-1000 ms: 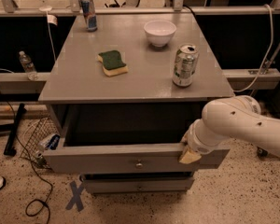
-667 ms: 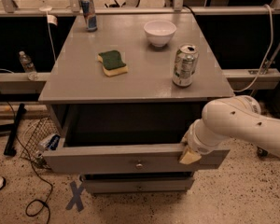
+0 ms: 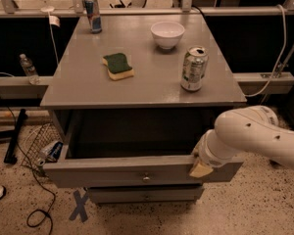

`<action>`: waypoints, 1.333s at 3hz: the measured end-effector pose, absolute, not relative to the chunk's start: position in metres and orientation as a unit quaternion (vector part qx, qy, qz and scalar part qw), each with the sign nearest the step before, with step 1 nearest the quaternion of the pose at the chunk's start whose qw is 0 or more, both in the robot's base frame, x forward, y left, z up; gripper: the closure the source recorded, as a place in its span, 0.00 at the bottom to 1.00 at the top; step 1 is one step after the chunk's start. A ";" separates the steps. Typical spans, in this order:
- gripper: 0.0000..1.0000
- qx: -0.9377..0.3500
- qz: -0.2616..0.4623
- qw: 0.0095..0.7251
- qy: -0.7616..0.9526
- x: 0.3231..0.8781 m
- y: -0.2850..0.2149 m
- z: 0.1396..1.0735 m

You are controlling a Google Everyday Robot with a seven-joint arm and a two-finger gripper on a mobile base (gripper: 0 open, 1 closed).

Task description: Open top drawer

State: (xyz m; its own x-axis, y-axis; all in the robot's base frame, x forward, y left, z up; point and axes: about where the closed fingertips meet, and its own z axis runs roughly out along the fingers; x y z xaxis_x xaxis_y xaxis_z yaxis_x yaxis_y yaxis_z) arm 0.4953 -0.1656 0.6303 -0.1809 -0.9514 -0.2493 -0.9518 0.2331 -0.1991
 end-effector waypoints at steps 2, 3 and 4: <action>1.00 -0.604 -0.002 0.164 0.780 0.478 -0.168 0.631; 1.00 -0.588 -0.005 0.167 0.791 0.460 -0.171 0.633; 1.00 -0.588 -0.005 0.167 0.791 0.460 -0.171 0.633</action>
Offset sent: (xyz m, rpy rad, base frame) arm -0.2794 -0.0603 0.0156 0.0614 -0.0608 -0.6061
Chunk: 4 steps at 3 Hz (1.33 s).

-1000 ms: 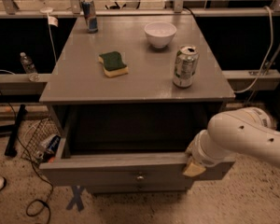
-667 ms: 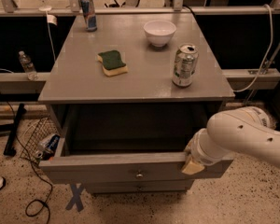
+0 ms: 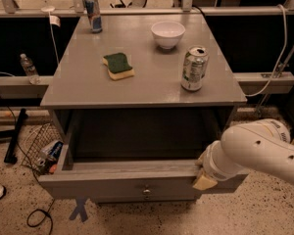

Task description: Open top drawer

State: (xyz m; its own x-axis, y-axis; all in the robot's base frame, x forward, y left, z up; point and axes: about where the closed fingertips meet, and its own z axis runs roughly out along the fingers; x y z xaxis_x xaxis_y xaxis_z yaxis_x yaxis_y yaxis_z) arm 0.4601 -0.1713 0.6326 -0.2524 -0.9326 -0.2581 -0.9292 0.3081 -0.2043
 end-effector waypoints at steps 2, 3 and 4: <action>0.75 -0.573 -0.010 0.170 0.802 0.444 -0.174 0.634; 0.53 -0.573 -0.010 0.170 0.801 0.444 -0.174 0.635; 0.30 -0.574 -0.011 0.170 0.801 0.444 -0.174 0.636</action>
Offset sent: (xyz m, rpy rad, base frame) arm -0.2774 -0.0660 0.0283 0.0551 -0.1078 -0.6749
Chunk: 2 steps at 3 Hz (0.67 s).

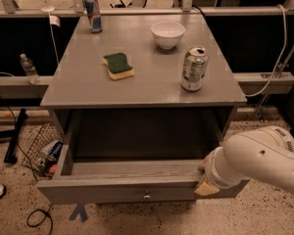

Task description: Open top drawer

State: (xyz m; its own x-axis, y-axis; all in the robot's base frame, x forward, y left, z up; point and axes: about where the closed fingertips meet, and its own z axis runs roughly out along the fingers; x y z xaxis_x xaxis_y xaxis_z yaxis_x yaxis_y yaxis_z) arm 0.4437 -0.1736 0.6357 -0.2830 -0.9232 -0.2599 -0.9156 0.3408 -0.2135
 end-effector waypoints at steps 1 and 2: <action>0.01 -0.575 -0.012 0.171 0.800 0.443 -0.173 0.637; 0.00 -0.575 -0.012 0.171 0.800 0.443 -0.173 0.637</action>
Offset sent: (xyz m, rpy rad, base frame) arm -0.0002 0.0003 0.0006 -0.0011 -0.0011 0.0011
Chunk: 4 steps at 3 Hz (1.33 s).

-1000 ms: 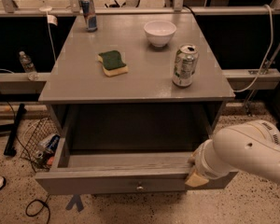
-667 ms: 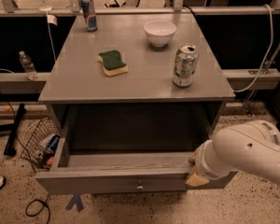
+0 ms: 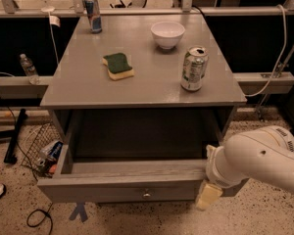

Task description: Open top drawer

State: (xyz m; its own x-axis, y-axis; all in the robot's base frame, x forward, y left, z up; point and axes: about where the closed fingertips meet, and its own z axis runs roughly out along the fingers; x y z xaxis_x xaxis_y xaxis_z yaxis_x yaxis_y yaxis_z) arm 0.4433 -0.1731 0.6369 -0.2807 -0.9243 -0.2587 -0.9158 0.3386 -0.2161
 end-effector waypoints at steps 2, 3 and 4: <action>0.00 -0.566 -0.051 0.202 0.798 0.436 -0.188 0.678; 0.00 -0.535 -0.071 0.229 0.810 0.429 -0.230 0.725; 0.00 -0.493 -0.059 0.255 0.830 0.429 -0.278 0.749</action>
Offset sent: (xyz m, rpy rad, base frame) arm -0.0160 -0.0403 0.0937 -0.0476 -0.1934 -0.0670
